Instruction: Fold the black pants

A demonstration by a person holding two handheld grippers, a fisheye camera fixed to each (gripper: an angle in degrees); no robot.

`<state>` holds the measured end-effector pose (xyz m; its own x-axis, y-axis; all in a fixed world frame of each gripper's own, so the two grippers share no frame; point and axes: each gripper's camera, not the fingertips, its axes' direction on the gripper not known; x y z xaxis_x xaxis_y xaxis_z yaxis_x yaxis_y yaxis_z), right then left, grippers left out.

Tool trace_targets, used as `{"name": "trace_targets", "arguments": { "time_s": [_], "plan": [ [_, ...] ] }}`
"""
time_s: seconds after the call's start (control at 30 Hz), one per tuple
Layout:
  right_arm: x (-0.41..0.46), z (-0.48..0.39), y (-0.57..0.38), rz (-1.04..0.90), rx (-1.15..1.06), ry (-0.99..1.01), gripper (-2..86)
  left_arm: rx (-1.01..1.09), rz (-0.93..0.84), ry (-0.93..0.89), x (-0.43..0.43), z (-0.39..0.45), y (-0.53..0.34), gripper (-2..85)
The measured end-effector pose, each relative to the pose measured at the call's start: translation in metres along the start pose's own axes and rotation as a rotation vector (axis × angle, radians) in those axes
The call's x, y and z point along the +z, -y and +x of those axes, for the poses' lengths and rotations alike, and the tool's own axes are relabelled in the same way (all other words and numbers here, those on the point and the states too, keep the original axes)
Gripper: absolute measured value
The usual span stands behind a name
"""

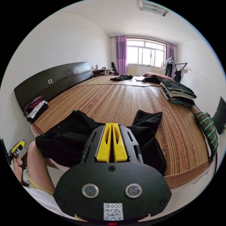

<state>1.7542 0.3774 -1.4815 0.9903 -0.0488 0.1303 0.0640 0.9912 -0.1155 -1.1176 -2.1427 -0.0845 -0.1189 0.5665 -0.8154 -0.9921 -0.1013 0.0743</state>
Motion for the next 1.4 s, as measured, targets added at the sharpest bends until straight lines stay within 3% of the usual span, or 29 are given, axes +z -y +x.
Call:
{"name": "trace_targets", "arguments": {
  "time_s": [0.17,0.3,0.43,0.57,0.6,0.63,0.7,0.77,0.83,0.97,1.13,1.3,1.4],
  "plan": [
    [-0.037,0.029,-0.013,0.022,-0.044,0.049,10.9,0.269,0.087,-0.036,0.023,0.051,0.038,0.4],
    [-0.030,0.027,-0.012,-0.180,-0.172,0.150,13.7,0.452,-0.096,-0.077,0.111,0.097,0.103,0.3],
    [0.002,0.029,-0.042,-0.420,-0.242,-0.017,14.7,0.546,-0.226,-0.097,0.214,0.134,0.148,0.2],
    [0.024,0.049,-0.076,-0.505,-0.213,-0.177,14.5,0.588,-0.342,-0.064,0.291,0.163,0.159,0.2],
    [0.028,0.055,-0.085,-0.513,-0.199,-0.185,12.3,0.768,-0.456,-0.113,0.316,0.185,0.146,0.2],
    [0.023,0.061,-0.088,-0.482,-0.165,-0.080,8.8,0.888,-0.468,-0.031,0.329,0.203,0.131,0.2],
    [0.016,0.070,-0.089,-0.450,-0.136,-0.054,0.9,1.104,-0.380,0.139,0.330,0.227,0.109,0.1],
    [0.012,0.075,-0.089,-0.468,-0.157,-0.059,-0.2,1.295,-0.401,0.394,0.347,0.239,0.085,0.0],
    [0.001,0.082,-0.090,-0.473,-0.168,-0.085,-0.6,1.227,-0.480,0.520,0.368,0.213,0.087,0.0],
    [-0.036,0.076,-0.087,-0.360,-0.269,-0.118,-0.8,0.914,-0.559,0.485,0.369,0.135,0.113,0.0],
    [-0.113,0.060,-0.038,-0.127,-0.366,0.077,-0.8,0.798,-0.670,0.716,0.364,0.036,0.096,0.1],
    [-0.164,0.085,0.048,0.186,-0.218,0.379,-0.8,0.626,-0.574,0.613,0.332,-0.014,0.095,0.1],
    [-0.138,0.086,0.116,0.271,-0.181,0.308,-0.8,0.503,-0.507,0.540,0.318,-0.031,0.095,0.1]
  ]
}}
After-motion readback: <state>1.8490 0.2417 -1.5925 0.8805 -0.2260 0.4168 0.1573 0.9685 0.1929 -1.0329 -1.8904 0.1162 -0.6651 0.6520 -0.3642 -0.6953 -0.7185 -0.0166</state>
